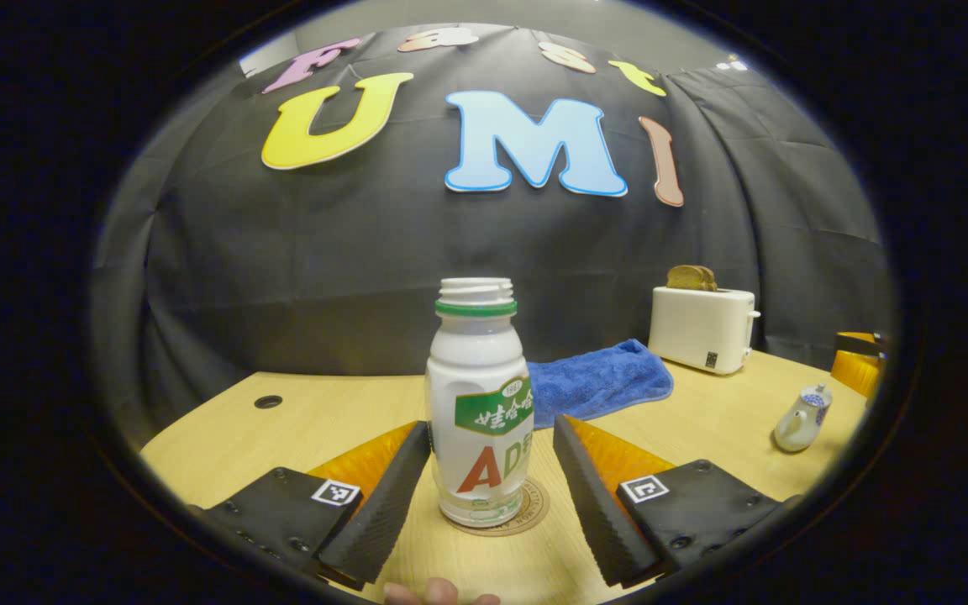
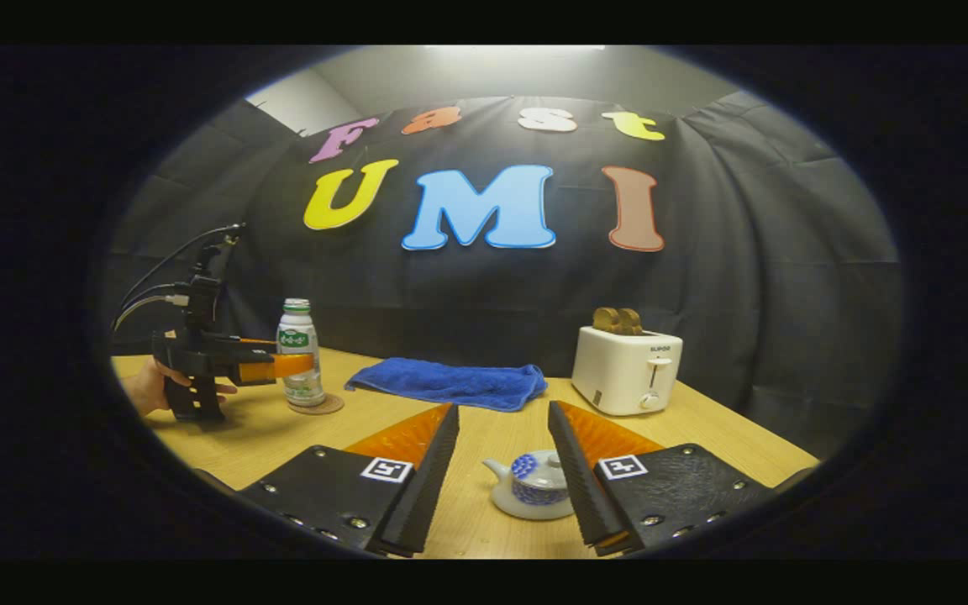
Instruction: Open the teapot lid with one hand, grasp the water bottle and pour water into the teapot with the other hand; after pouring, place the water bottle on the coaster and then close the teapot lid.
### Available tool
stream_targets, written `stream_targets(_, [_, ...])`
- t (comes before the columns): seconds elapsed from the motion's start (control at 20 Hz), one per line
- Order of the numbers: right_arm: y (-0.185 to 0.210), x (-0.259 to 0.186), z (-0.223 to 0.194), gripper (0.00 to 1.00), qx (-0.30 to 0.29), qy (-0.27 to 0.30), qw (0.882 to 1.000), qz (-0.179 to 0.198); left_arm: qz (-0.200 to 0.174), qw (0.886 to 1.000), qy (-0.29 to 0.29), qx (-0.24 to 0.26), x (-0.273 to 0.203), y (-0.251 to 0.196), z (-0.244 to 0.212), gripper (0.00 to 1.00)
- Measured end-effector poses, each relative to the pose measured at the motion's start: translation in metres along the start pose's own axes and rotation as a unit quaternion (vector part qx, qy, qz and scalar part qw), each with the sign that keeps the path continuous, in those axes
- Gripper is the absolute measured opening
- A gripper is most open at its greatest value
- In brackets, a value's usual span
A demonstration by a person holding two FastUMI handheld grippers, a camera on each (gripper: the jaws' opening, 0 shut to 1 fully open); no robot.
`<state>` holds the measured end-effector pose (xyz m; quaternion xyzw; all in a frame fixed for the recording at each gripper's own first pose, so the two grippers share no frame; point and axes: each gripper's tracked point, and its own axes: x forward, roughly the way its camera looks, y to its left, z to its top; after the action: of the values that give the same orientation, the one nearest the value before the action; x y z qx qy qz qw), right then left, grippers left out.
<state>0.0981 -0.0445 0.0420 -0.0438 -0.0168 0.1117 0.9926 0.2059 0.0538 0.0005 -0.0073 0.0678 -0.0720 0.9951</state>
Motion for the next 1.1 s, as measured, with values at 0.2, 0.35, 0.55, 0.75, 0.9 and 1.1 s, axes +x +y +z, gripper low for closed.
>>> stream_targets(0.2, [0.014, -0.003, 0.011, 0.66, -0.006, -0.012, 1.0, 0.011, 0.008, 1.0, -0.009, 0.004, -0.017, 0.003, 0.002, 1.0])
stream_targets(0.35, [0.035, -0.005, 0.018, 0.66, 0.011, -0.017, 0.999, 0.034, 0.005, 1.0, -0.014, 0.003, -0.025, 0.003, 0.005, 1.0])
stream_targets(0.55, [0.054, -0.01, 0.023, 0.66, 0.013, -0.021, 0.998, 0.05, 0.017, 1.0, -0.006, -0.001, -0.038, 0.011, 0.001, 1.0])
stream_targets(0.75, [0.074, -0.014, 0.028, 0.66, 0.025, -0.021, 0.998, 0.06, 0.025, 0.999, -0.018, -0.023, -0.076, 0.009, 0.004, 1.0])
stream_targets(0.9, [0.083, -0.025, 0.029, 0.66, 0.033, -0.021, 0.998, 0.05, 0.004, 0.999, -0.029, -0.032, -0.119, -0.026, 0.005, 1.0])
stream_targets(1.1, [0.09, -0.054, 0.016, 0.69, 0.039, -0.012, 0.999, 0.012, 0.01, 0.999, -0.034, -0.016, -0.169, -0.066, -0.006, 0.99])
